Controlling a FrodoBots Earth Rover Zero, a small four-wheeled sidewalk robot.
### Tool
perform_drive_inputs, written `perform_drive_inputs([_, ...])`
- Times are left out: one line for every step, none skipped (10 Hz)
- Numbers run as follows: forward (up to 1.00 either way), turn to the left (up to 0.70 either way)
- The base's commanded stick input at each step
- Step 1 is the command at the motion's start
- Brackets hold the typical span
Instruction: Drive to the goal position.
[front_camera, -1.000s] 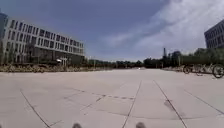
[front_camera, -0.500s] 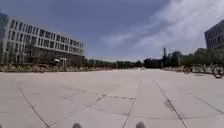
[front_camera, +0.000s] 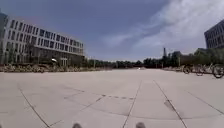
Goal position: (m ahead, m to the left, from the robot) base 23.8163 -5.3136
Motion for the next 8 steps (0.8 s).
perform_drive_inputs([0.45,0.0])
perform_drive_inputs([0.45,0.0])
perform_drive_inputs([0.45,0.0])
perform_drive_inputs([0.45,0.0])
perform_drive_inputs([0.45,0.0])
perform_drive_inputs([0.45,0.0])
perform_drive_inputs([0.45,0.0])
perform_drive_inputs([0.45,0.0])
